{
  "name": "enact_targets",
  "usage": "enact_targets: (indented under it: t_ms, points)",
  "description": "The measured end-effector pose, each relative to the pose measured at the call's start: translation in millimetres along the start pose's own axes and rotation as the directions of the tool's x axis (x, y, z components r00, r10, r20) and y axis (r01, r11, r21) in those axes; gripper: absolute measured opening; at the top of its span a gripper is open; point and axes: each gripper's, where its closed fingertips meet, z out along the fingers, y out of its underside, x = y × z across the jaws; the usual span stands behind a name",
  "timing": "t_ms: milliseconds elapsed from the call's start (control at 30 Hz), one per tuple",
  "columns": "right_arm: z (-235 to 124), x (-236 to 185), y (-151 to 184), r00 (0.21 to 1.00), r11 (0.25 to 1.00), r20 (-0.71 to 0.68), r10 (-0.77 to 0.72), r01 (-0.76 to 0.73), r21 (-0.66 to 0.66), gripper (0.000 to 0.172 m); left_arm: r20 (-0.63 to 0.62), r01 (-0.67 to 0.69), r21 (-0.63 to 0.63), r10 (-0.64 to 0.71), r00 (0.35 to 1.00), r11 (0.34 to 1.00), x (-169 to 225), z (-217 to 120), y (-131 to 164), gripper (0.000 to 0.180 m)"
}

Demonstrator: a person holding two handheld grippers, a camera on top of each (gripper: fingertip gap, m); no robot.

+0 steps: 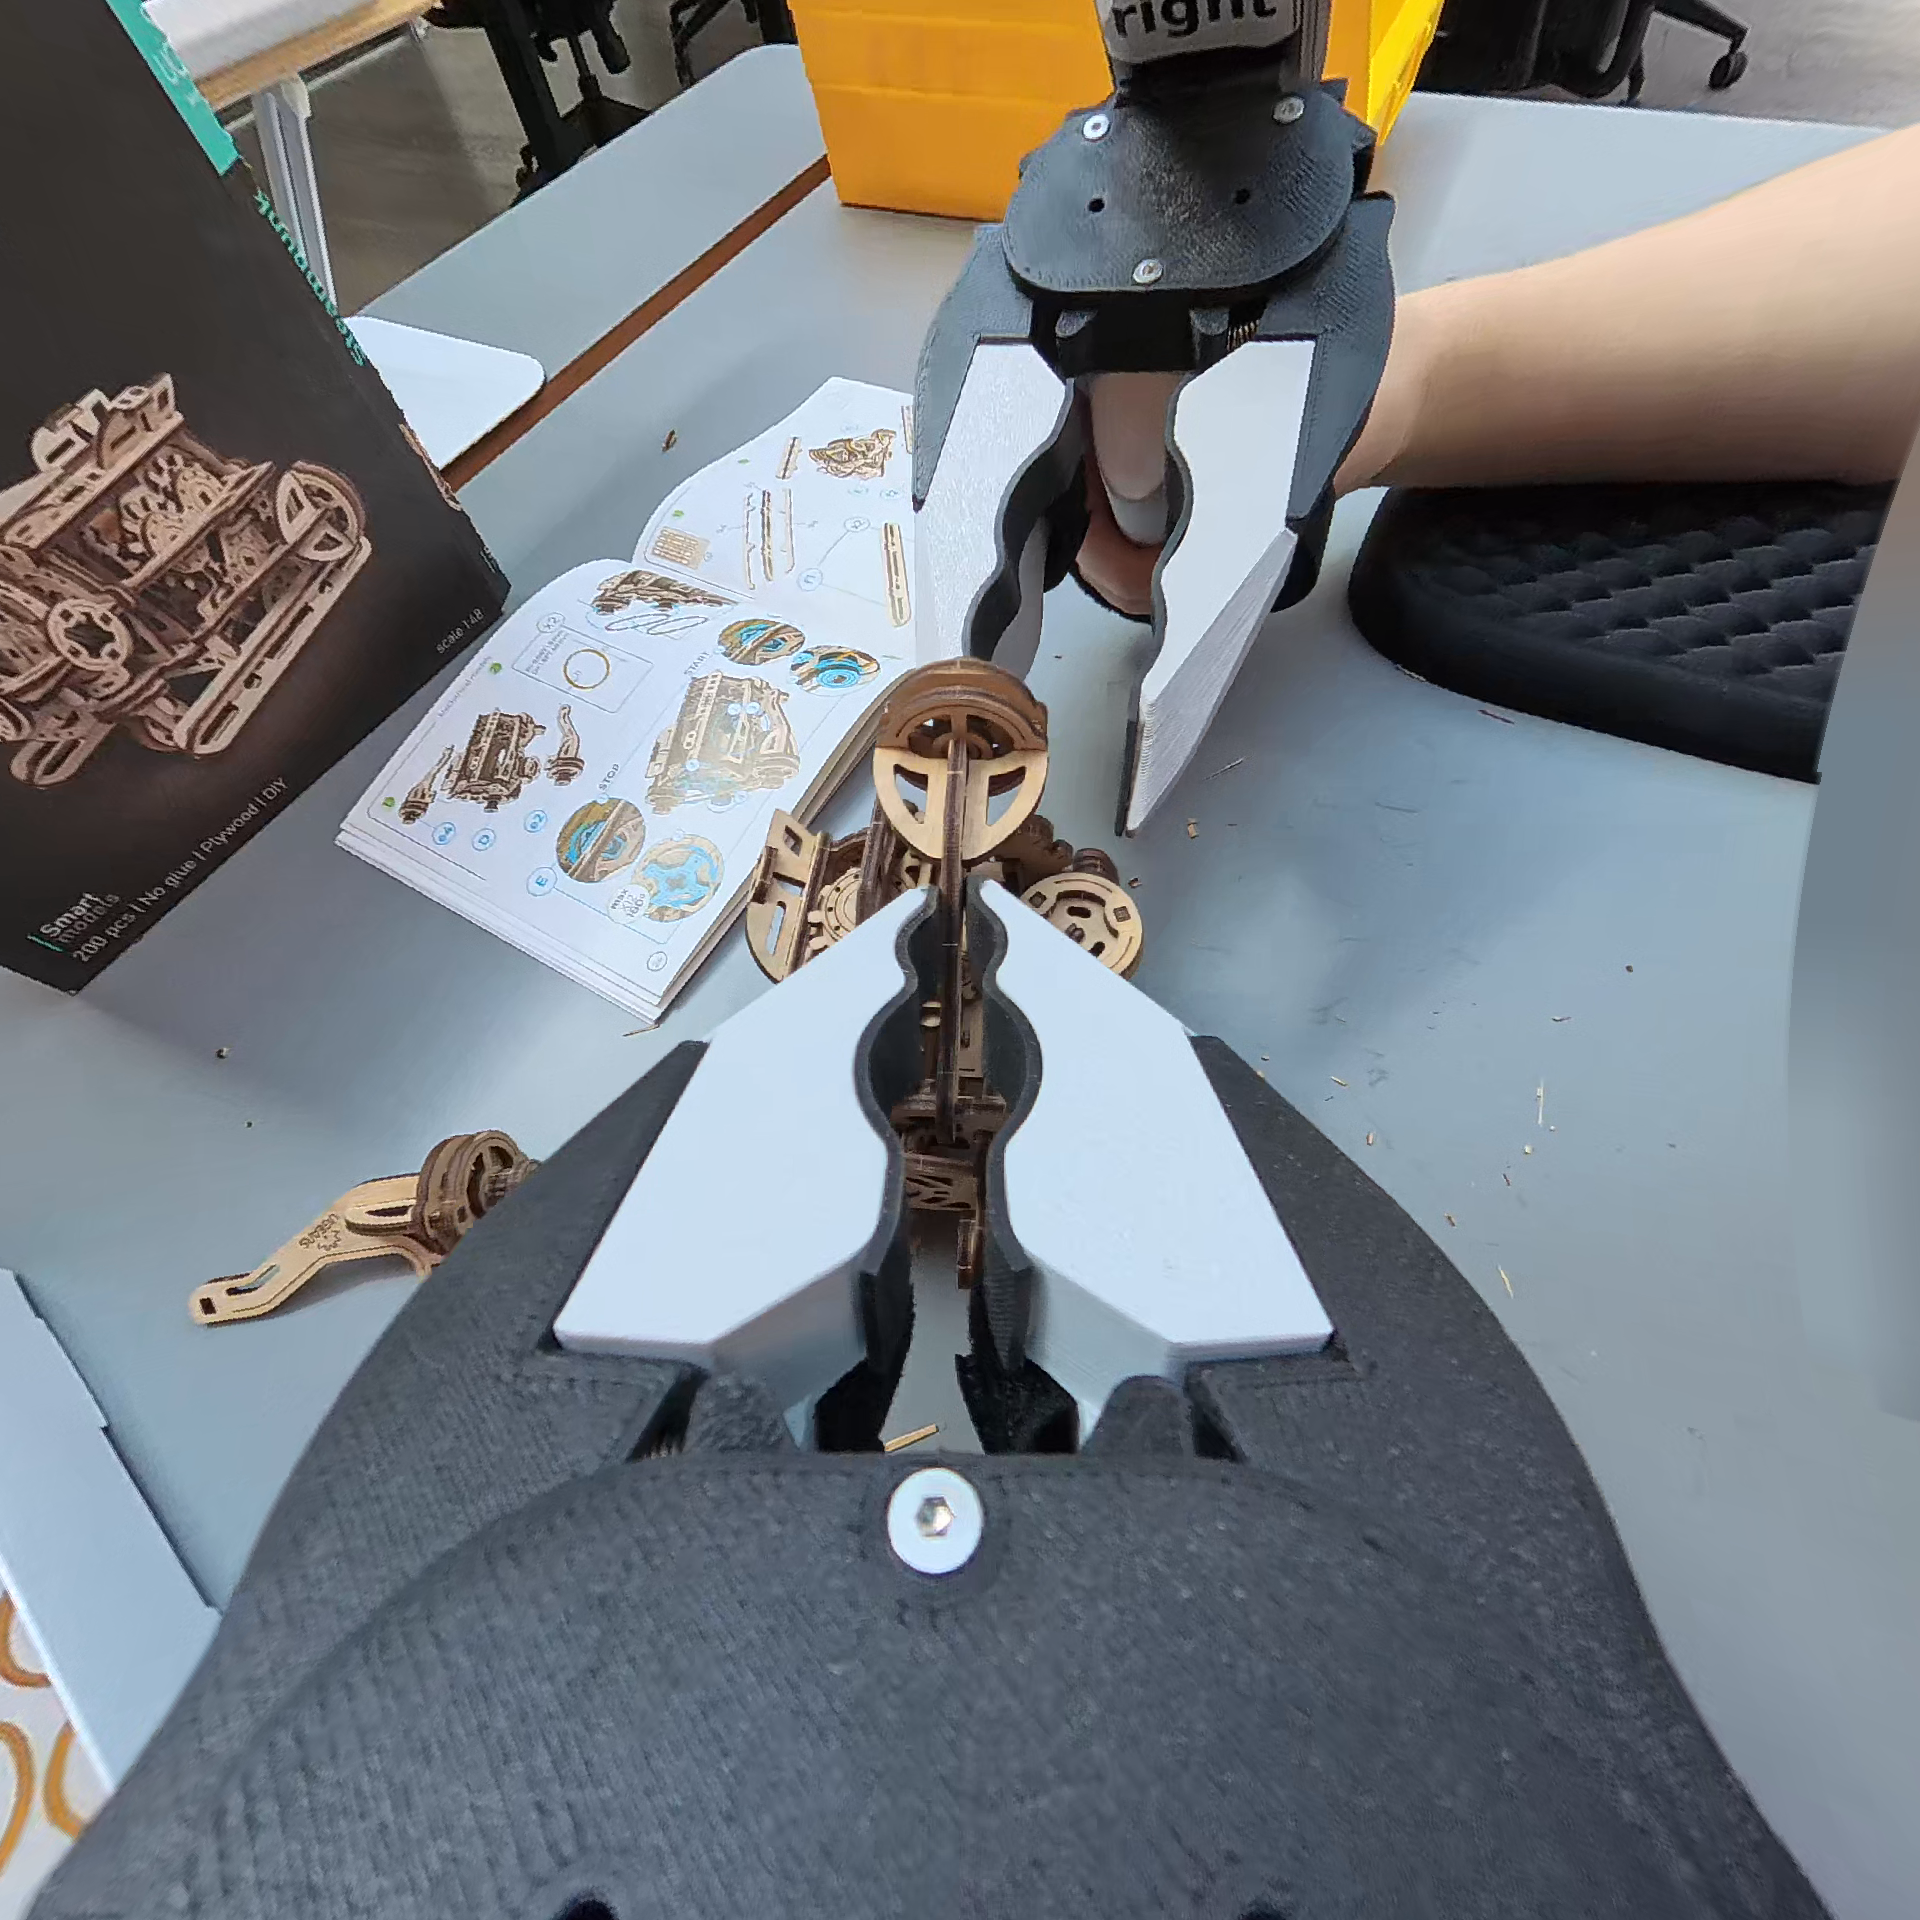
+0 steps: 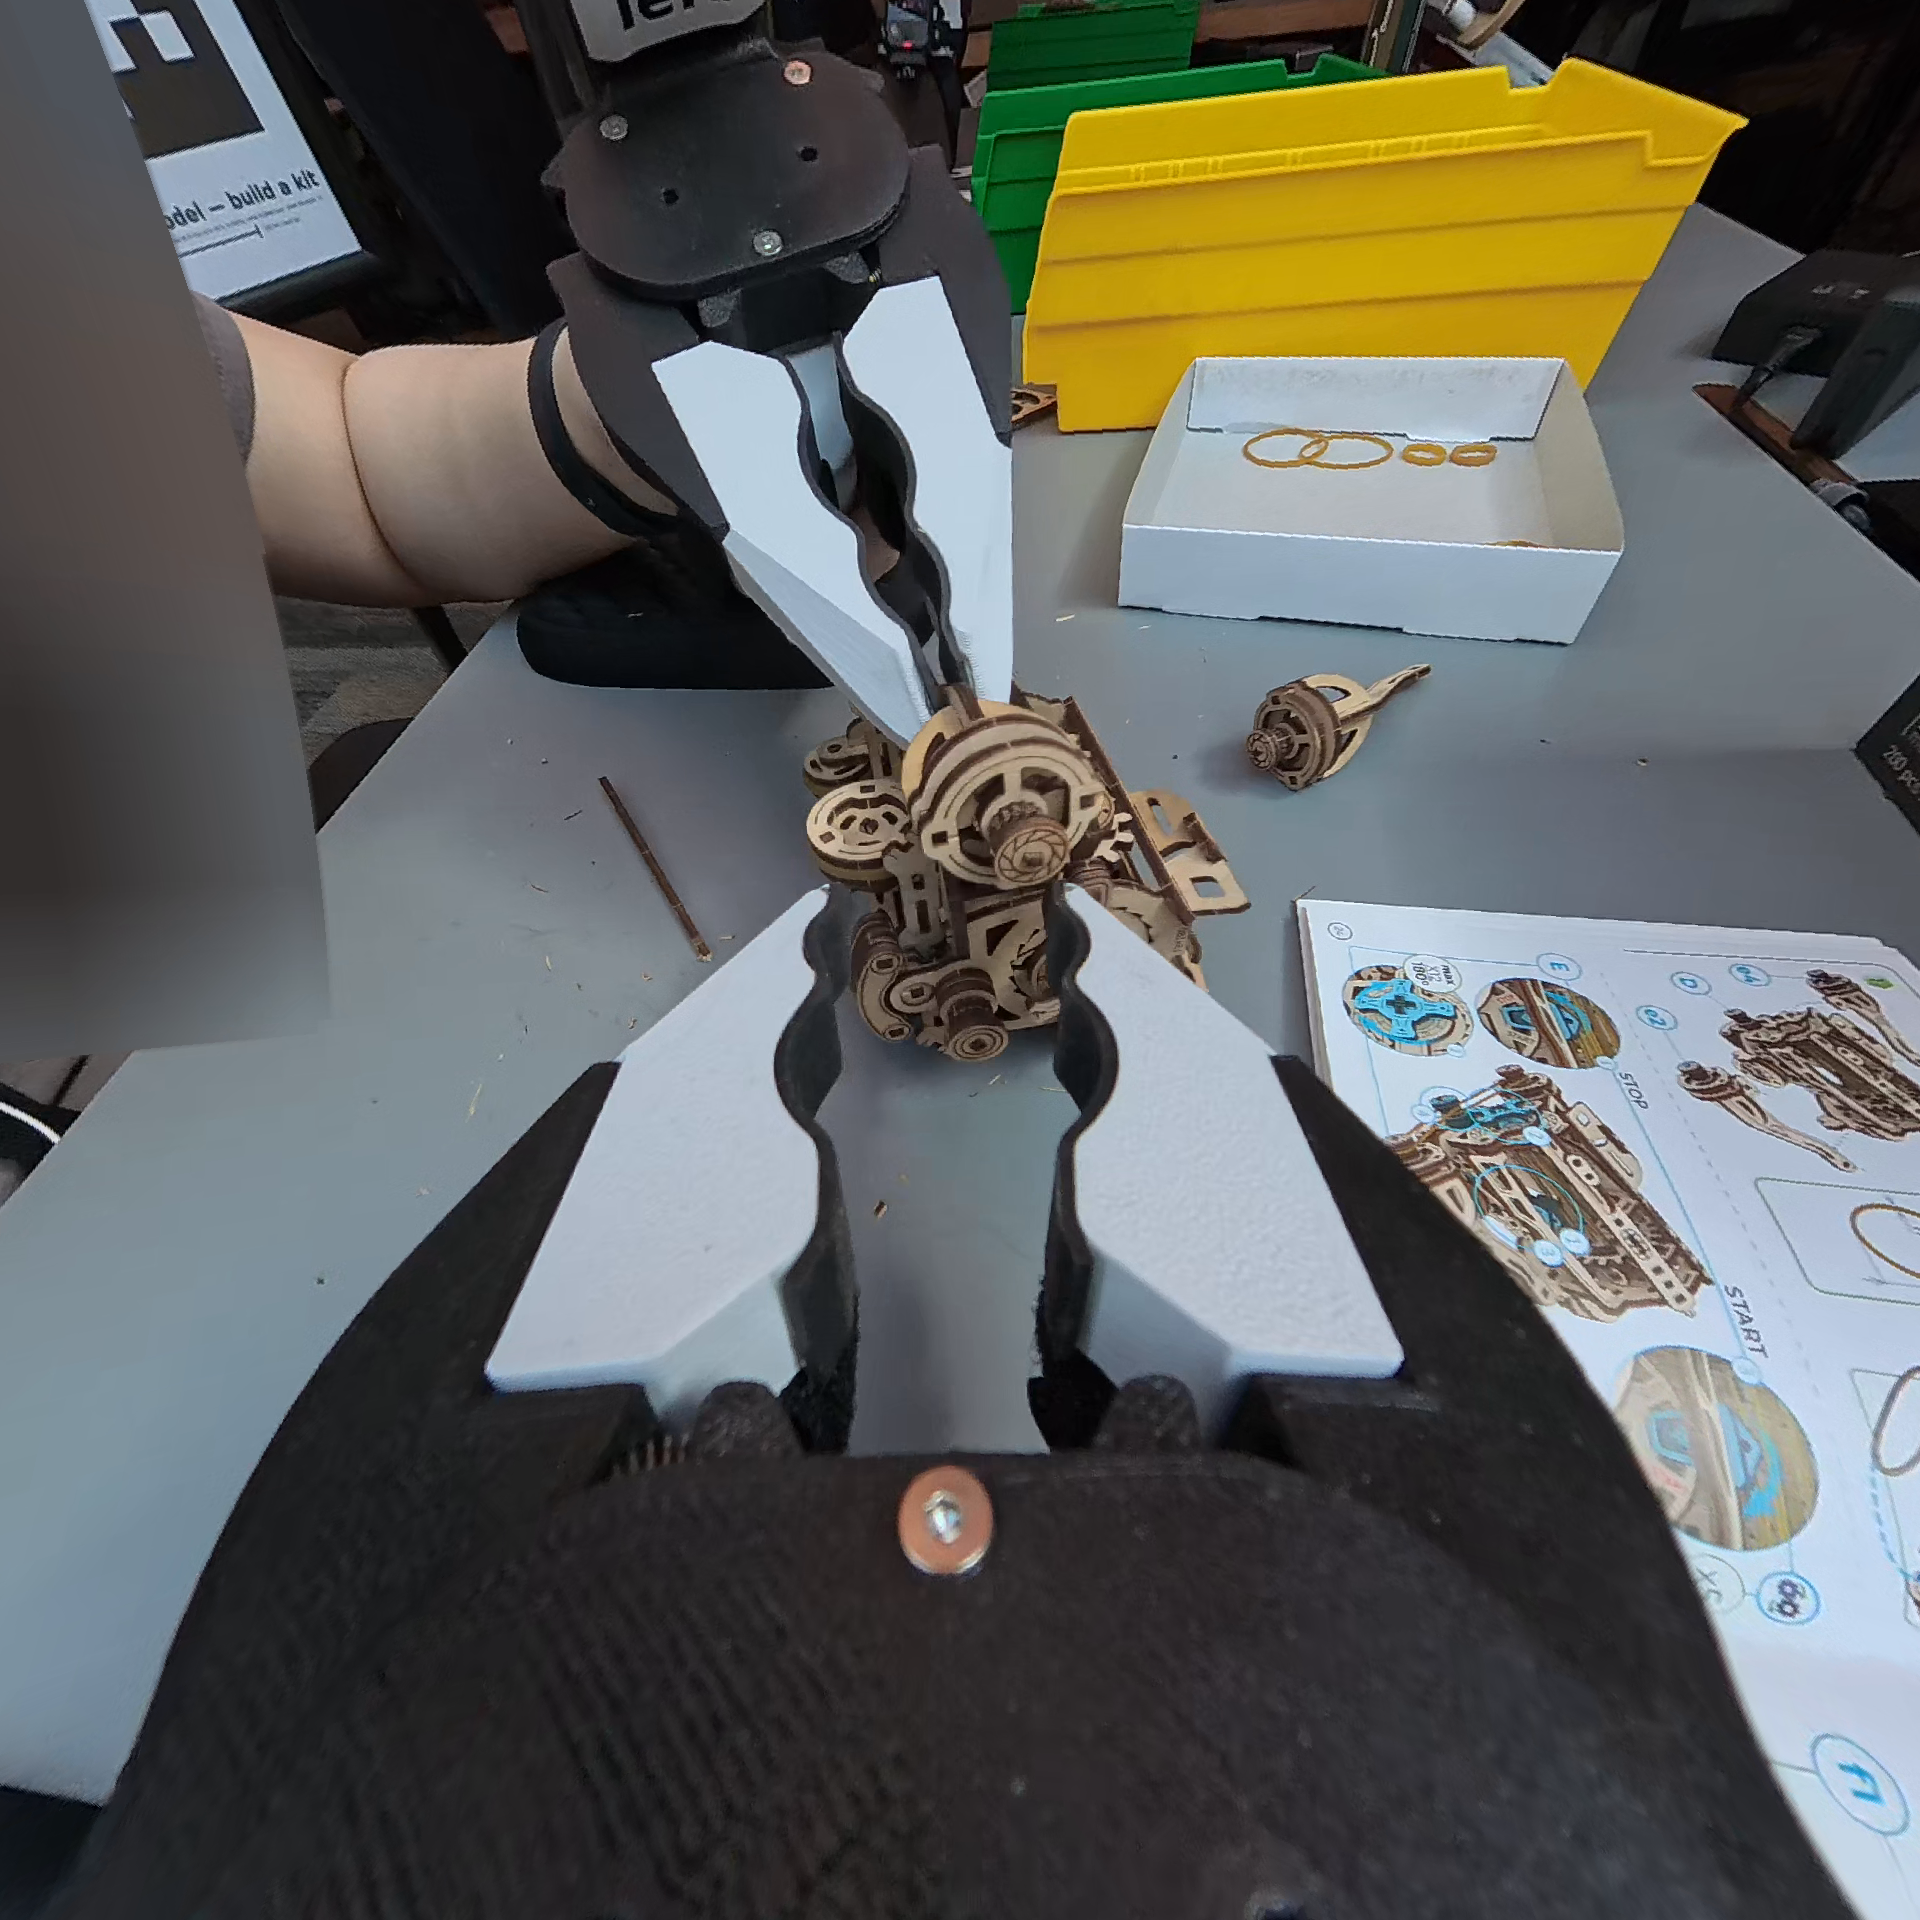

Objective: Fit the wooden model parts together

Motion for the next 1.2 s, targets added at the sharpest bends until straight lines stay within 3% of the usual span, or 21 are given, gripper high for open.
enact_targets:
  t_ms: [267, 833, 933, 1000, 1100, 1200]
  points:
    - [6.9, -1.1, -0.2, 0.998, 0.999, -0.054, 0.017, -0.015, 0.030, 0.034, -0.087, 0.075, 0.045, -0.071, 0.994, 0.996, 6.4, -2.4, 0.2, 0.000]
    - [9.8, 2.8, -5.4, 0.994, 0.993, -0.087, 0.067, -0.058, 0.107, 0.029, -0.054, 0.075, 0.064, -0.071, 0.996, 0.995, 3.4, -5.5, 1.2, 0.000]
    - [4.6, 5.3, -5.4, 0.985, 0.991, -0.151, 0.087, -0.071, 0.110, 0.029, -0.045, 0.089, 0.065, -0.086, 0.995, 0.994, 3.0, -5.6, 1.1, 0.000]
    - [-3.4, 12.8, -2.3, 0.956, 0.990, -0.268, 0.120, -0.096, 0.101, 0.028, -0.044, 0.103, 0.069, -0.100, 0.994, 0.992, 3.2, -5.9, 1.1, 0.000]
    - [-18.8, 12.5, 1.8, 0.888, 0.988, -0.436, 0.149, -0.121, 0.090, 0.020, -0.046, 0.108, 0.067, -0.105, 0.993, 0.992, 4.6, -5.8, 1.0, 0.000]
    - [-24.7, -7.9, -12.8, 0.848, 0.993, -0.521, 0.099, -0.047, 0.112, 0.006, -0.039, 0.086, 0.062, -0.084, 0.996, 0.994, 6.6, -5.3, 0.6, 0.000]
